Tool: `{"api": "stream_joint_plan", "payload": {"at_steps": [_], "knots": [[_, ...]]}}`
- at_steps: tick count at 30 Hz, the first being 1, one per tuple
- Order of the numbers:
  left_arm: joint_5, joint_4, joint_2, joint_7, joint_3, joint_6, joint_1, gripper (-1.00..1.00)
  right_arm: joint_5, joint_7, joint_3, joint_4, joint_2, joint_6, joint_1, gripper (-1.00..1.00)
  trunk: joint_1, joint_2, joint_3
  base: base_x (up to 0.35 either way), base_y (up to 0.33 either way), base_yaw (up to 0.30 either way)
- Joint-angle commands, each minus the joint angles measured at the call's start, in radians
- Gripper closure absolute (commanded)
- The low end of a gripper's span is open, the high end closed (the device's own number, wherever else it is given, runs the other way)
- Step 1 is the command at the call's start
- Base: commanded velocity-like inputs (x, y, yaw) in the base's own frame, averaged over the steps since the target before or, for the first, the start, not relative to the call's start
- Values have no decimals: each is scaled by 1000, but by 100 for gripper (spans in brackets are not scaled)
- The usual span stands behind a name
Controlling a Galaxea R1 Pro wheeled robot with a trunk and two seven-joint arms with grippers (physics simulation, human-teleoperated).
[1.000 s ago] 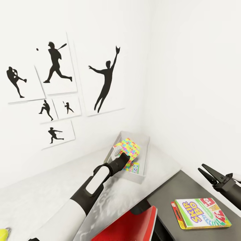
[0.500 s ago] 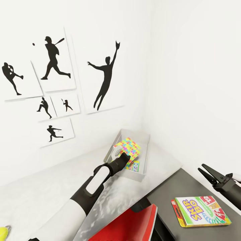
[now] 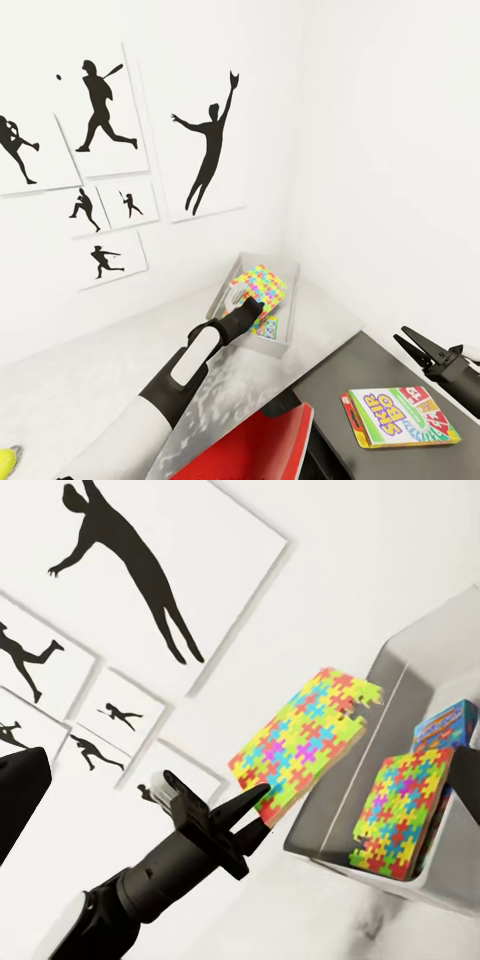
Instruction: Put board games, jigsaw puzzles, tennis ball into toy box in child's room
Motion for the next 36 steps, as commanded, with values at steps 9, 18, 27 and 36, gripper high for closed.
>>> {"api": "stream_joint_plan", "payload": {"at_steps": [9,18,27,36], "knots": [[10,-3,0,8,-33,-2,-1,100,0,2,-1,0,1,4,-1,-100,0,-2,-16,0,0,0],[6,-3,12,7,-22,10,-1,100,2,0,-10,11,13,-1,11,-100,0,-2,-19,0,0,0],[-6,48,43,58,31,-18,-52,100,3,-4,-10,50,1,-3,-27,-100,0,-2,-19,0,0,0],[-7,51,44,109,42,-56,-103,100,3,-3,-10,53,-1,-3,-29,-100,0,-2,-19,0,0,0]]}}
